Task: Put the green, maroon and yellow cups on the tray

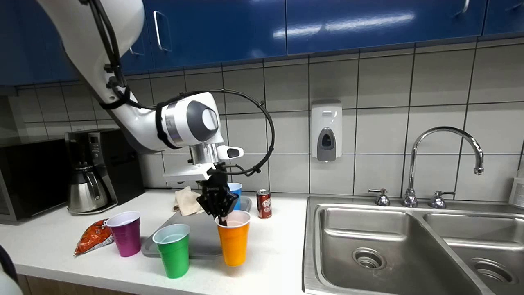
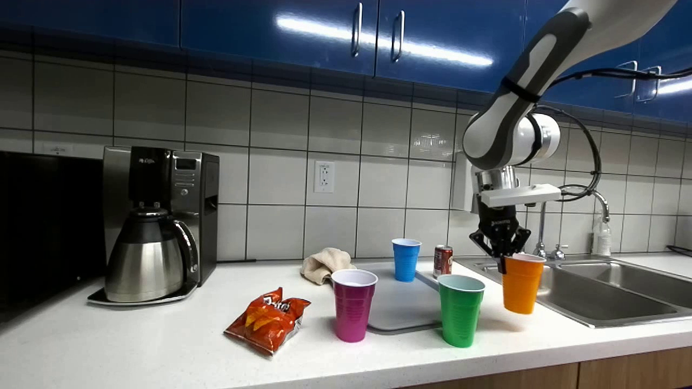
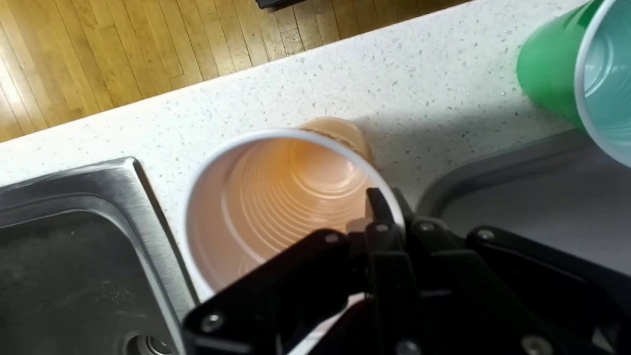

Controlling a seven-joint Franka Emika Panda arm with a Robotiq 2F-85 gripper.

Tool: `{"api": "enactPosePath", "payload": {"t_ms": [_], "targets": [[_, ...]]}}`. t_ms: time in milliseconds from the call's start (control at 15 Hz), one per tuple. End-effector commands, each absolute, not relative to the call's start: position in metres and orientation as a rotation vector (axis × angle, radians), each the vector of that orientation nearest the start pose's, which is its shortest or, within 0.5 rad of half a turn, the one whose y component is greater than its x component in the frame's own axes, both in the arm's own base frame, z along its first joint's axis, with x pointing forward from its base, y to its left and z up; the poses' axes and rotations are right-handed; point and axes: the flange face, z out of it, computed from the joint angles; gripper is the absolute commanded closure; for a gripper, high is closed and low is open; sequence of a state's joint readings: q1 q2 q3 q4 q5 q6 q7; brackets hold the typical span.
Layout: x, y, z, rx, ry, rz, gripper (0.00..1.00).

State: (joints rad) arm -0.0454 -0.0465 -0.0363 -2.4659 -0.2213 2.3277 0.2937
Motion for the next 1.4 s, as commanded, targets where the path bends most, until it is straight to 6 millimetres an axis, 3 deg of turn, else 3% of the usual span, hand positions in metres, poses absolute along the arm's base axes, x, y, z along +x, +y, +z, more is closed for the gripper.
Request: {"api": "enactPosePath", "payload": {"t_ms": [0, 533, 1333], "targets": [[0.464, -0.031, 0.324, -3.299, 0.316, 0.107, 0.99], [0.492, -0.004, 0.326, -3.307, 0.292, 0.011, 0.99], [0.553, 0.031, 0.304, -3.303, 0.259, 0.001, 0.99]]}}
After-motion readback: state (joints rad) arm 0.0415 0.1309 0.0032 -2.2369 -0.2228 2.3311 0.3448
